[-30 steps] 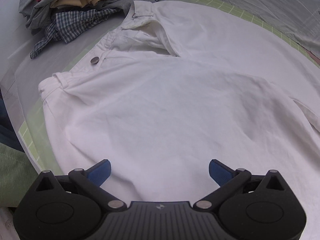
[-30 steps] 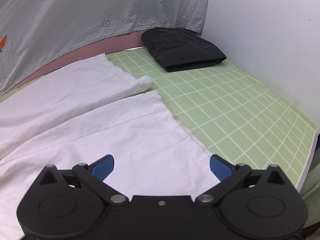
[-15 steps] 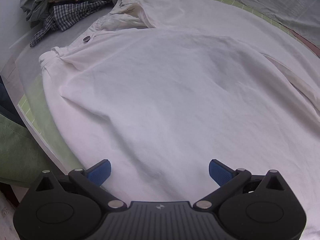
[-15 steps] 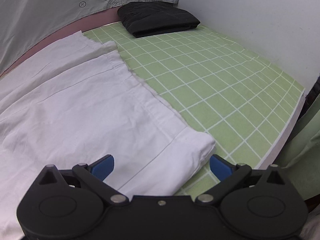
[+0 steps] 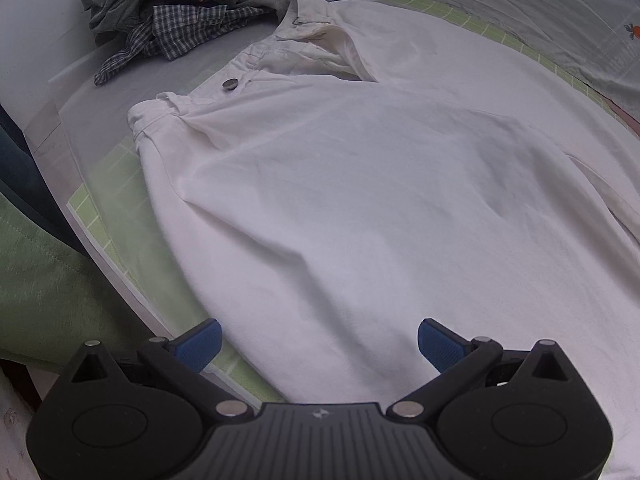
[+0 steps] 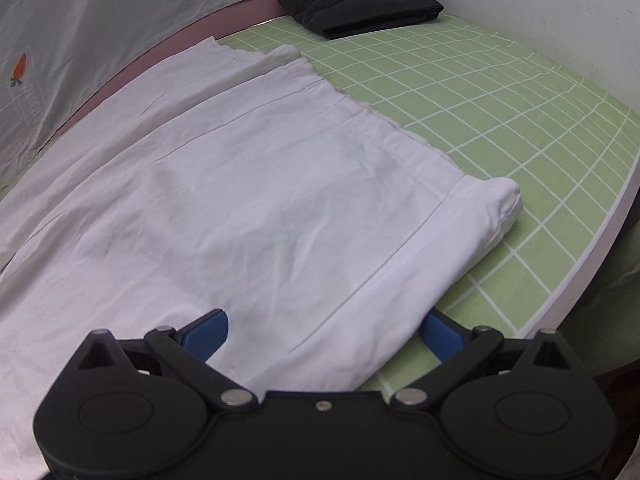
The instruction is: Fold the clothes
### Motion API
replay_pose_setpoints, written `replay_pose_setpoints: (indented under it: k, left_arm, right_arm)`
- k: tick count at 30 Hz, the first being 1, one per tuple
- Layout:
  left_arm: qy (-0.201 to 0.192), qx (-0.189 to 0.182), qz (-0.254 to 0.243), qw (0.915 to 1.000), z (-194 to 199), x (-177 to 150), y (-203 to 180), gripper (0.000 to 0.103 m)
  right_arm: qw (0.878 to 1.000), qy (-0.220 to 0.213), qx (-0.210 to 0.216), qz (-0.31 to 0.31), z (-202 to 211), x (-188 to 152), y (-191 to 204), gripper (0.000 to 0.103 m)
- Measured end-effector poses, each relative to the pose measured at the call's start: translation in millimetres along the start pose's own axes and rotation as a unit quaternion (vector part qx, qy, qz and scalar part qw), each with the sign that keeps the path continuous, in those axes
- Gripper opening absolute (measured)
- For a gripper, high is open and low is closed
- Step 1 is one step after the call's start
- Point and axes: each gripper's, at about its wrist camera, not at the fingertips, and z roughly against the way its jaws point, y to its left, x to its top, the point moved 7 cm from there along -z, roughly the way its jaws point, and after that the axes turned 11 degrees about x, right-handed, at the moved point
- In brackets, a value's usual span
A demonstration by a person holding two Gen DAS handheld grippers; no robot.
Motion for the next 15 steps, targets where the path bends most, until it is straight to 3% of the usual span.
replay_pose_setpoints:
  k: [6,15]
  left_arm:
    - [0.001,0.012,0.021,0.9997,-16.7,19.7,34.0,0.103]
    - [0.004,0.005,0.040,0.9992,-40.9,49.4,68.6,0.103]
  right_arm:
    - [1.000,0.005,0.003,-0.012,0.1,-6.9,15.6,0.103]
    - [0.999,-0.002,-0.044,-0.027,-4.8,-9.0,23.5,0.103]
